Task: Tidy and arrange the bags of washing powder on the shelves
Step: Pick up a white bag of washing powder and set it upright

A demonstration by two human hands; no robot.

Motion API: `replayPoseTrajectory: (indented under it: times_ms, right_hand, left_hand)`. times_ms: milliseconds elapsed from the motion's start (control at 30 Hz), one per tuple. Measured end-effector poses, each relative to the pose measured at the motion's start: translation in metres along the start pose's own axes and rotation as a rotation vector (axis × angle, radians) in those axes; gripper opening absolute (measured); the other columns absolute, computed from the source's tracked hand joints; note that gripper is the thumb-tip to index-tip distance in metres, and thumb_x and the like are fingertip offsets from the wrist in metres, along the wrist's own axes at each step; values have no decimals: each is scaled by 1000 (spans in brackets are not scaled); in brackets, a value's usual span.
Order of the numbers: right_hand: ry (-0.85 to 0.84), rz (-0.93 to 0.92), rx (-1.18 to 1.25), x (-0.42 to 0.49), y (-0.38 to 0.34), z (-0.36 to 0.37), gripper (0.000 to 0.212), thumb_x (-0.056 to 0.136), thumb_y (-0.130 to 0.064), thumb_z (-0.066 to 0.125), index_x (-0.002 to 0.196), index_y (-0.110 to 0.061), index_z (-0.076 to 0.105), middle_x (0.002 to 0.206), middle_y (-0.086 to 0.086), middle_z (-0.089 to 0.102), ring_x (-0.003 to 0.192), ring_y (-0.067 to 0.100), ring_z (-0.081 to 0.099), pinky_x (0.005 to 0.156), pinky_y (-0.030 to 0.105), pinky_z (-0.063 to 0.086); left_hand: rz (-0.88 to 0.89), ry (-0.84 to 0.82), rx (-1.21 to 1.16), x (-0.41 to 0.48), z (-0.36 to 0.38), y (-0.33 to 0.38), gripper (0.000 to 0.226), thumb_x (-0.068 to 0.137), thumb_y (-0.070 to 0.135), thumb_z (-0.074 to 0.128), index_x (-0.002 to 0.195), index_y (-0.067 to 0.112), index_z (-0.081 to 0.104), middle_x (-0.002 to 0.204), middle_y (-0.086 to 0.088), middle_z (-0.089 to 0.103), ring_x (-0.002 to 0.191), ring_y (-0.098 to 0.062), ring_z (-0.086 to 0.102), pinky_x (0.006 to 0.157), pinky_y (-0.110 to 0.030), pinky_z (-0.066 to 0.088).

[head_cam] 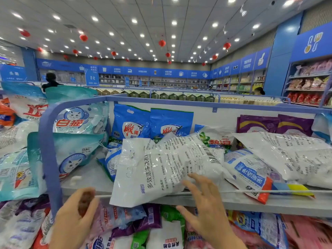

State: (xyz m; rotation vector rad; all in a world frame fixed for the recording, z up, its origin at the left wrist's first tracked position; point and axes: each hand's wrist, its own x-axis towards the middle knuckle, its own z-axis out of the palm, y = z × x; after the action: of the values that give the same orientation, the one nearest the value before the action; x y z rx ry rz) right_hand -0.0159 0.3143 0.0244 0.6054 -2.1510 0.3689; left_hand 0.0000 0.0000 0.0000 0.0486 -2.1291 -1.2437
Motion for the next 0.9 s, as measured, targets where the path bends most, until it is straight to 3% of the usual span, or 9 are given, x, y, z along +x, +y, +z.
replayPoseTrajectory:
  times_ms: [167, 267, 333, 400, 500, 633, 767, 833, 900]
  right_hand:
    - [-190, -235, -319, 44, -27, 44, 99, 61, -75, 60, 142, -24, 35, 149, 7, 35, 138, 25, 30, 108, 44, 19]
    - [-178, -201, -352, 54, -31, 56, 76, 69, -68, 59, 130, -22, 56, 134, 6, 55, 121, 22, 55, 104, 47, 36]
    - [-47, -258, -348, 60, -28, 61, 44, 76, -39, 58, 114, -20, 69, 119, 4, 66, 105, 20, 66, 89, 41, 53]
    - [58, -248, -330, 72, -26, 59, 37, 65, -30, 72, 100, -18, 74, 107, 1, 71, 90, 16, 70, 72, 31, 58]
    - [179, -92, -218, 102, -24, 44, 37, 78, -47, 58, 89, -16, 75, 82, -3, 74, 60, 14, 69, 50, 20, 49]
    - [181, 189, 68, 146, -9, 13, 69, 89, -66, 19, 87, -16, 67, 66, 2, 65, 55, 21, 57, 49, 34, 43]
    - [328, 365, 318, 190, 21, -16, 55, 87, -59, 33, 64, -13, 54, 58, 9, 57, 53, 29, 53, 49, 37, 40]
    - [353, 470, 508, 211, 36, -33, 69, 84, -59, 38, 72, 8, 51, 68, 25, 55, 59, 31, 51, 56, 41, 39]
    - [372, 533, 683, 231, 46, -52, 65, 85, -61, 41, 75, 2, 53, 73, 20, 55, 65, 26, 51, 62, 39, 41]
  left_hand:
    - [79, -71, -133, 50, 11, 20, 21, 88, 9, 62, 89, 29, 57, 92, 7, 65, 85, -9, 62, 69, -20, 44]
    - [104, -116, -225, 71, 13, 20, 20, 87, 5, 62, 90, 25, 60, 90, 7, 67, 83, -2, 63, 70, -14, 47]
    - [105, -166, -278, 86, 14, 20, 18, 87, 2, 62, 91, 20, 62, 89, 2, 69, 83, -4, 64, 72, -10, 49]
    - [71, -204, -372, 99, 16, 18, 15, 87, 1, 60, 93, 14, 63, 90, -3, 70, 85, -14, 66, 73, -14, 52]
    - [-18, -217, -535, 114, 19, 15, 14, 91, 6, 54, 100, 12, 63, 94, -5, 71, 85, -15, 69, 70, -19, 56]
    - [-92, -257, -660, 127, 33, 23, 19, 92, 15, 52, 107, 15, 63, 99, -4, 72, 91, -19, 69, 75, -31, 55]
    - [-99, -325, -707, 134, 54, 41, 24, 90, 24, 54, 112, 21, 62, 101, -2, 72, 93, -16, 69, 78, -32, 51]
    - [-85, -350, -698, 135, 67, 51, 23, 91, 21, 54, 113, 25, 62, 102, 1, 72, 96, -14, 69, 81, -32, 51]
    - [-79, -391, -681, 137, 80, 64, 26, 90, 23, 57, 115, 30, 59, 105, 3, 71, 101, -13, 67, 82, -29, 50]
